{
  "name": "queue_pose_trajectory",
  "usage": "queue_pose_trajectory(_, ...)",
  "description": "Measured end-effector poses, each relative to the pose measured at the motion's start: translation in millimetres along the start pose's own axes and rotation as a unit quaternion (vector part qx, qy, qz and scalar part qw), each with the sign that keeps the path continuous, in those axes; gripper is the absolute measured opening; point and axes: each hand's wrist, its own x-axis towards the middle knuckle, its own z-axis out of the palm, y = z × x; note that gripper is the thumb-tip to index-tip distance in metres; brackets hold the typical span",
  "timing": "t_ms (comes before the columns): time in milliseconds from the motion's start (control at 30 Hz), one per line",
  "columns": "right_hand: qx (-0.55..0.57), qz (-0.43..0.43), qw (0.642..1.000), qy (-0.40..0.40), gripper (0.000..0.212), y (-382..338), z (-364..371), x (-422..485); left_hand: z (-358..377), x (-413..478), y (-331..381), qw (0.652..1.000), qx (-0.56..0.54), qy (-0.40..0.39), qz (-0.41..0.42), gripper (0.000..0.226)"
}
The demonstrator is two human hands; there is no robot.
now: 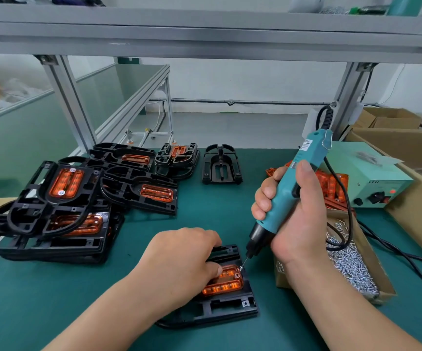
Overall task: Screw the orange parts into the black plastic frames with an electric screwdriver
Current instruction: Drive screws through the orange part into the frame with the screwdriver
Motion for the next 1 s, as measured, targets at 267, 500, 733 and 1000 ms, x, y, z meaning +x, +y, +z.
queue_pose_trajectory(267,-0.028,-0.004,0.999,-0.036,0.036,3,3,-5,4,3,1,1.000,-0.004,0.004,-0.018,0.043)
queue_pose_trajectory(500,-0.049,-0.008,0.996,-0.067,0.038,4,5,-9,7,4,-1,1.000,-0.005,0.012,-0.020,0.042)
queue_pose_trajectory(733,-0.077,-0.012,0.989,-0.126,0.066,2,14,-14,7,2,1,1.000,-0.005,0.008,-0.024,0.039)
queue_pose_trajectory(1000,-0.135,-0.046,0.971,-0.192,0.052,3,20,-24,6,2,2,1.000,-0.003,0.004,-0.018,0.032)
